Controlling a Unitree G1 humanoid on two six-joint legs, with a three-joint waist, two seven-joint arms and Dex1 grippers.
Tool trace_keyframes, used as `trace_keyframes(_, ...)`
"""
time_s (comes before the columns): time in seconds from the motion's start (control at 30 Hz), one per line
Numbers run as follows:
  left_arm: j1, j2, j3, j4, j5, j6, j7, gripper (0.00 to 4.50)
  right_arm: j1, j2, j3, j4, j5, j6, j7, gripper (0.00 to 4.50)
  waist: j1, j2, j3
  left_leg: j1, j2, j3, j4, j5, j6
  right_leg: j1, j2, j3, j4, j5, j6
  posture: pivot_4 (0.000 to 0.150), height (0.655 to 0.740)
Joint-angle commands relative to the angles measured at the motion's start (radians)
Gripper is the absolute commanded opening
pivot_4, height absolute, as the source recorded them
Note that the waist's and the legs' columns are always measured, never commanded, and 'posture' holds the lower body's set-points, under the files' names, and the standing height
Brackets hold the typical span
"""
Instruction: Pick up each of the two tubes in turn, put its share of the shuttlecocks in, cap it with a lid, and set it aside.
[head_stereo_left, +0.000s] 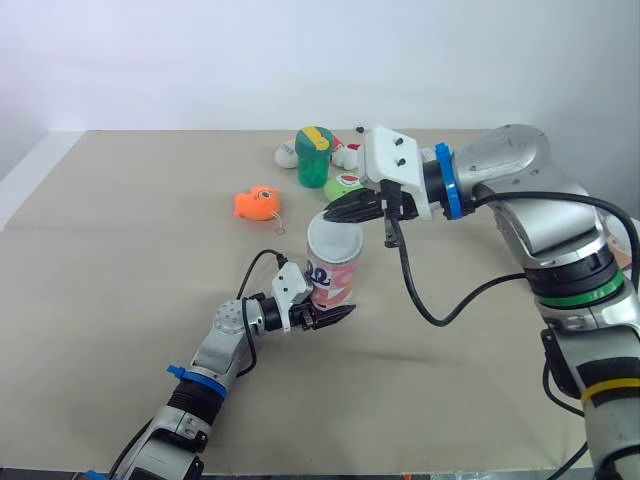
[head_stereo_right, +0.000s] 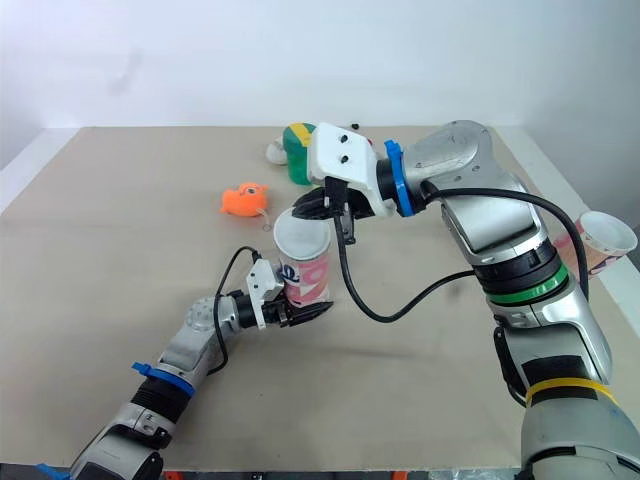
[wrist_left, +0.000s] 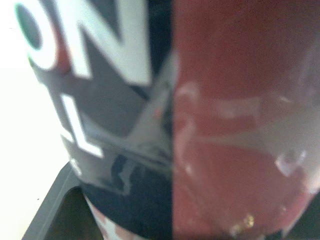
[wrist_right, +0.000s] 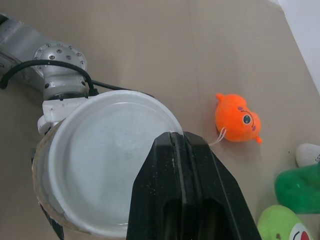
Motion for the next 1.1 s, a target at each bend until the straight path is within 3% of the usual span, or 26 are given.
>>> trace_keyframes(0.03, 0.036, 0.013, -0.015, 0.059, 0.032, 0.032, 0.011, 3.24, -0.023, -0.034, -0.033, -0.049, -0.008, 0.000, 0.017, 0.03, 0.000, 0.000, 0.000, 0.000, 0.000, 0.000, 0.000, 0.000, 0.000, 0.000, 0.000, 0.000, 0.000, 0.000, 0.000, 0.150, 0.7400)
trace_keyframes(1.1, 0.032, 0.005, -0.019, 0.069, 0.038, 0.038, 0.003, 3.24, 0.044, -0.017, 0.022, -0.094, -0.049, 0.000, 0.034, 0.03, 0.001, 0.000, 0.000, 0.000, -0.002, 0.000, 0.000, 0.000, 0.000, 0.000, -0.002, 0.000, 0.000, -0.001, 0.001, 0.150, 0.7400)
